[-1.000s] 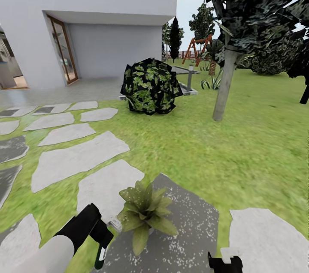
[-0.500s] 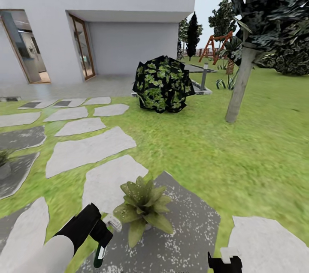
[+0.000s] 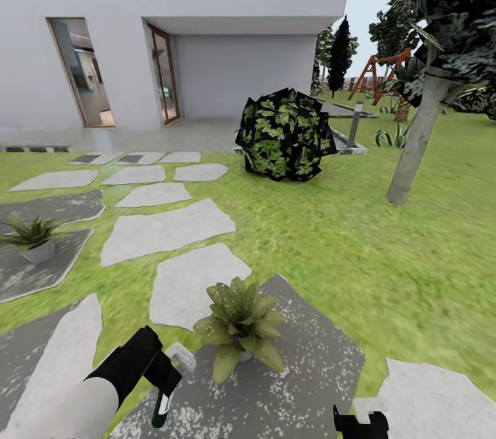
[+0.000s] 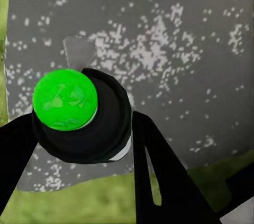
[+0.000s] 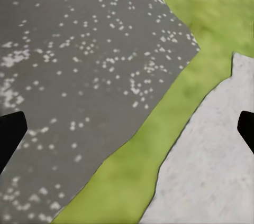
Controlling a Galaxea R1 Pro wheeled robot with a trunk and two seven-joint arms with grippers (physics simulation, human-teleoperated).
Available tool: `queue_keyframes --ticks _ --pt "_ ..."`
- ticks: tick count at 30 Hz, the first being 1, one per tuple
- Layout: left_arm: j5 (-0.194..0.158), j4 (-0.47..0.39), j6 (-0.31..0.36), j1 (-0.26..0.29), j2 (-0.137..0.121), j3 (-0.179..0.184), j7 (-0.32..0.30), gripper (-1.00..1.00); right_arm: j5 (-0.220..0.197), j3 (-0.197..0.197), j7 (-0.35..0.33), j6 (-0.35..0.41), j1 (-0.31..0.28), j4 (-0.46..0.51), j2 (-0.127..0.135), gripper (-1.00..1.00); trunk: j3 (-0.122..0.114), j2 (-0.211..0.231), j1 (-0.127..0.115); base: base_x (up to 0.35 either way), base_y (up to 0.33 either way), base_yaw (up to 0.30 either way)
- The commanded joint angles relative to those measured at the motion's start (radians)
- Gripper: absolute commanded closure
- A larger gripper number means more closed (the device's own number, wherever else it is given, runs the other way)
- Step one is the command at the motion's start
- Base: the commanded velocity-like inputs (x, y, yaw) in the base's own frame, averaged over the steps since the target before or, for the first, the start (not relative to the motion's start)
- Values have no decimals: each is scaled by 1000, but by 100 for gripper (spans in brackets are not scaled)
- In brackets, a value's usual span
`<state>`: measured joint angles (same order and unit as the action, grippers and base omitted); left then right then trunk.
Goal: Pick up the pesticide atomizer in the garden and spray insectifuge to fully cover both potted plants in the garden.
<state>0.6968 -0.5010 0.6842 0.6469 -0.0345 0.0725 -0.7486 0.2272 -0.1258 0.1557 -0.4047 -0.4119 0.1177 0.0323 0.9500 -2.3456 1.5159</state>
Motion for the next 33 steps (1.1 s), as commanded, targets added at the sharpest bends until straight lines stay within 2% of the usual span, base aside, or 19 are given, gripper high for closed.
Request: queue_keyframes --ticks 1,5,8,9,13,15,17,19,22,29,33 --pt "10 -6 4 6 -3 4 -10 100 11 -8 2 -3 -1 -1 0 -100 1 0 0 0 -1 21" --pt "15 -11 28 38 -20 10 -25 100 11 -8 2 -3 -1 -1 3 -100 1 0 0 0 0 4" --pt "36 -10 100 92 -20 19 -26 100 11 -9 2 -3 -1 -1 6 -100 1 0 0 0 0 0" --pt "63 -11 137 108 -19 21 -27 100 11 -9 2 -3 -1 -1 7 -100 1 0 0 0 0 0" --pt "131 -12 155 118 -17 21 -38 100 11 -8 2 -3 -1 -1 7 -100 1 0 0 0 0 0" --pt "152 -11 154 120 -12 28 -93 100 11 -8 2 -3 -1 -1 6 -100 1 0 0 0 0 0" --pt "197 -10 155 119 -9 76 -165 100 11 -8 2 -3 -1 -1 6 -100 1 0 0 0 0 0" --pt "220 -11 153 111 -10 115 -203 100 11 -8 2 -3 -1 -1 6 -100 1 0 0 0 0 0" --pt "228 -5 153 106 -9 130 -215 100 11 -8 2 -3 -1 -1 6 -100 1 0 0 25 0 0" --pt "227 -3 155 106 -7 129 -218 100 11 -8 2 -3 -1 -1 6 -100 1 0 0 275 0 0" --pt "227 -6 156 106 -8 132 -219 100 11 -8 2 -3 -1 -1 6 -100 1 0 0 69 0 0"
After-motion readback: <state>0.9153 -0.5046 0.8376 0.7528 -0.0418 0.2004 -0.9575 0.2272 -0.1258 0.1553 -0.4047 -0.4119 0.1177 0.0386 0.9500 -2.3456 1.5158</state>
